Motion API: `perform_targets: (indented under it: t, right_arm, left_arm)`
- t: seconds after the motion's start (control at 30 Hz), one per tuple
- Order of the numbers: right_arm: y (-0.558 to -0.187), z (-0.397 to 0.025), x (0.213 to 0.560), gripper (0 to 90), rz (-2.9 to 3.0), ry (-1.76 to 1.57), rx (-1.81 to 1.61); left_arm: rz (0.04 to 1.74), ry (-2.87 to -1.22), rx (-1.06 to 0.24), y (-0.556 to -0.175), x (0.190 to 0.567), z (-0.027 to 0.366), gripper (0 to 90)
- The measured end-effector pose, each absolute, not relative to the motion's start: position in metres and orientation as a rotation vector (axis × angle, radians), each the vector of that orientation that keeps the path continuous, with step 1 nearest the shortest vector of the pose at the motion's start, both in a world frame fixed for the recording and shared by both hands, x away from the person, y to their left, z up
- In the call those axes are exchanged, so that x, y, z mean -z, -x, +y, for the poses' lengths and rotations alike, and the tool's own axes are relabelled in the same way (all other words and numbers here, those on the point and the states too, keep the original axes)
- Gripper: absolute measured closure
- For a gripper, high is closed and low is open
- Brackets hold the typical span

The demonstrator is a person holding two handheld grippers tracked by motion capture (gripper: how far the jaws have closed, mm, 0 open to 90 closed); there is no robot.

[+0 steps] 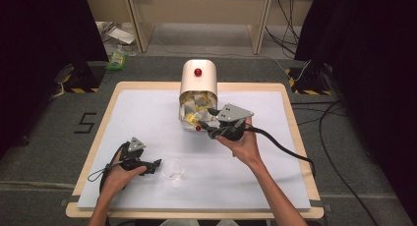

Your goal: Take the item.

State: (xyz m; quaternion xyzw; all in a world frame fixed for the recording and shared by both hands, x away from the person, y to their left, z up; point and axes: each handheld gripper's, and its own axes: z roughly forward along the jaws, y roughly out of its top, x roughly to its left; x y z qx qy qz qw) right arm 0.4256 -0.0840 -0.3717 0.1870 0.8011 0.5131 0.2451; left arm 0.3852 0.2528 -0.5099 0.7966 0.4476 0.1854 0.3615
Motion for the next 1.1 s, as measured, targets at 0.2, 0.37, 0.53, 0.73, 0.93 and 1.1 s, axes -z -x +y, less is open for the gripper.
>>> perform_targets:
  t: [0.2, 0.37, 0.53, 0.73, 0.93, 1.1]
  right_arm:
    - [-0.436, -0.087, 0.369, 47.6, 2.193, -0.515, -1.370]
    - [-0.434, -0.083, 0.372, 48.1, 2.225, -0.481, -1.370]
    - [-0.436, -0.079, 0.376, 50.5, 2.239, -0.501, -1.352]
    - [-0.442, -0.082, 0.370, 51.5, 2.208, -0.538, -1.385]
    - [-0.451, -0.082, 0.362, 53.4, 2.226, -0.560, -1.361]
    - [-0.462, -0.079, 0.360, 54.2, 2.267, -0.573, -1.351]
  left_arm:
    - [1.153, -2.052, -0.478, -0.385, 0.510, 0.253, 3.1]
    - [1.153, -2.053, -0.477, -0.385, 0.510, 0.253, 3.1]
    - [1.154, -2.053, -0.477, -0.385, 0.510, 0.253, 3.2]
    - [1.153, -2.052, -0.477, -0.385, 0.510, 0.253, 3.1]
    - [1.153, -2.053, -0.477, -0.385, 0.510, 0.253, 3.2]
    - [1.153, -2.053, -0.476, -0.385, 0.510, 0.253, 3.2]
